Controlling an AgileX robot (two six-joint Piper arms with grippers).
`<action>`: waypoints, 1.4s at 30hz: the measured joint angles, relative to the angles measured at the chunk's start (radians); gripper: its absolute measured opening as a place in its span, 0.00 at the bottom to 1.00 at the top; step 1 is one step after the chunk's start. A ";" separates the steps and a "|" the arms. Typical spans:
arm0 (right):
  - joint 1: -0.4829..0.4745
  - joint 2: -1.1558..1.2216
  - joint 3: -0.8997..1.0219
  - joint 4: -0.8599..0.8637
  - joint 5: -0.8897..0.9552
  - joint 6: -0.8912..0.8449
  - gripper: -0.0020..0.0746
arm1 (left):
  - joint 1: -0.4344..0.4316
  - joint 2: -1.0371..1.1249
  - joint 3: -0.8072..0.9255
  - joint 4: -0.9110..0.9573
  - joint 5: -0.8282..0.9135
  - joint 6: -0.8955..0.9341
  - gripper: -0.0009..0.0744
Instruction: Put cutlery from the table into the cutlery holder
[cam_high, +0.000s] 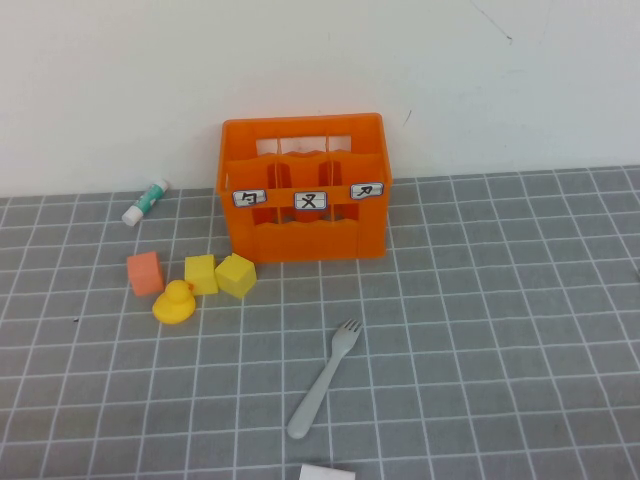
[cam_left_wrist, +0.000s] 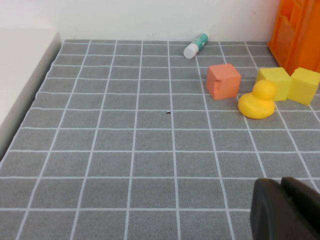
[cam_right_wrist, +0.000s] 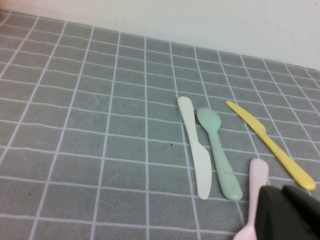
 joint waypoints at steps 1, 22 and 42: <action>0.000 0.000 0.000 0.000 0.000 0.000 0.02 | 0.000 0.000 0.000 0.000 0.000 0.000 0.01; 0.000 0.000 0.002 0.677 -0.020 0.224 0.02 | 0.000 0.000 0.000 0.000 0.000 0.000 0.01; 0.000 0.482 -0.594 0.712 0.591 -0.637 0.02 | 0.000 0.000 0.000 0.000 0.000 0.000 0.01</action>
